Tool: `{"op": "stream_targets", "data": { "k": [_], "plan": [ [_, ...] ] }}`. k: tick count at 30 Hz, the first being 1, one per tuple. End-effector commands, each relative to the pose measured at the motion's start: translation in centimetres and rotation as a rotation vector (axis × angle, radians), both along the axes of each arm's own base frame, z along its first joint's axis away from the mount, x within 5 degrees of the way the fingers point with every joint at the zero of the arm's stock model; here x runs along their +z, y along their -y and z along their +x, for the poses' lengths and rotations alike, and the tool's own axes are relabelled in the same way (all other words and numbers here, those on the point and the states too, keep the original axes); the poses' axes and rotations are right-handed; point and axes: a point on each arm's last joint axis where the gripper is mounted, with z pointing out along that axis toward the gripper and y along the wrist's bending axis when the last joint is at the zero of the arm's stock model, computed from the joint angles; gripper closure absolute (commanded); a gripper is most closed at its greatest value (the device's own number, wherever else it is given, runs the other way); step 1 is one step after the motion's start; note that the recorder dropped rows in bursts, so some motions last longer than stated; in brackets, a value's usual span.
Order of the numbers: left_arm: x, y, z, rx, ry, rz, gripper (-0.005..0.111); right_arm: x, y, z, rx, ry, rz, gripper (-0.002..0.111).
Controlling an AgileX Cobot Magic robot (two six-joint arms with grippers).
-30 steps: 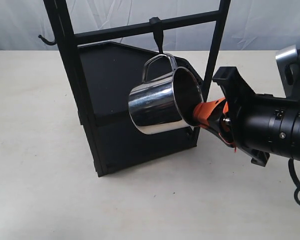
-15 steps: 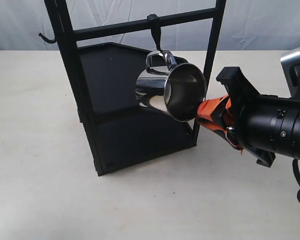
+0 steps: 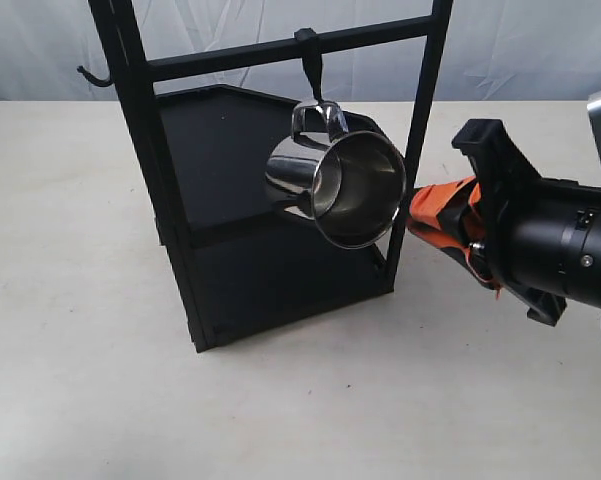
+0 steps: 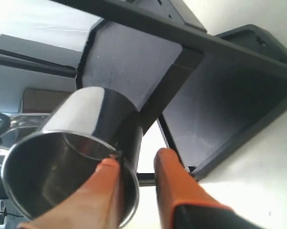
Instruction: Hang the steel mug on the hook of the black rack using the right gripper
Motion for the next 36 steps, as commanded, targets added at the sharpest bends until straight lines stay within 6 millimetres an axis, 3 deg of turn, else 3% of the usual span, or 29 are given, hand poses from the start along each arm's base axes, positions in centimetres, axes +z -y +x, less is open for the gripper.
{"op": "stream_targets", "data": {
  "k": [1, 9, 11, 15, 28, 36],
  "plan": [
    [-0.1, 0.0, 0.1, -0.001, 0.005, -0.008, 0.107, 0.5, 0.6, -0.4, -0.034, 0.036, -0.012, 0.083],
    [-0.1, 0.0, 0.1, -0.001, 0.005, -0.008, 0.107, 1.5, 1.5, -0.9, -0.081, 0.105, -0.034, 0.080],
    [-0.1, 0.0, 0.1, -0.001, 0.005, -0.008, 0.107, 1.7, 1.8, -1.1, -0.078, 0.142, -0.077, 0.086],
    [-0.1, 0.0, 0.1, -0.001, 0.005, -0.008, 0.107, 2.1, 2.0, -1.5, -0.036, 0.224, -0.183, 0.109],
    [-0.1, 0.0, 0.1, -0.001, 0.005, -0.008, 0.107, 1.5, 1.7, -2.0, 0.268, 0.464, -0.678, 0.109],
    [-0.1, 0.0, 0.1, -0.001, 0.005, -0.008, 0.107, 1.7, 1.9, -1.7, 0.251, 0.499, -0.727, 0.109]
  ]
}}
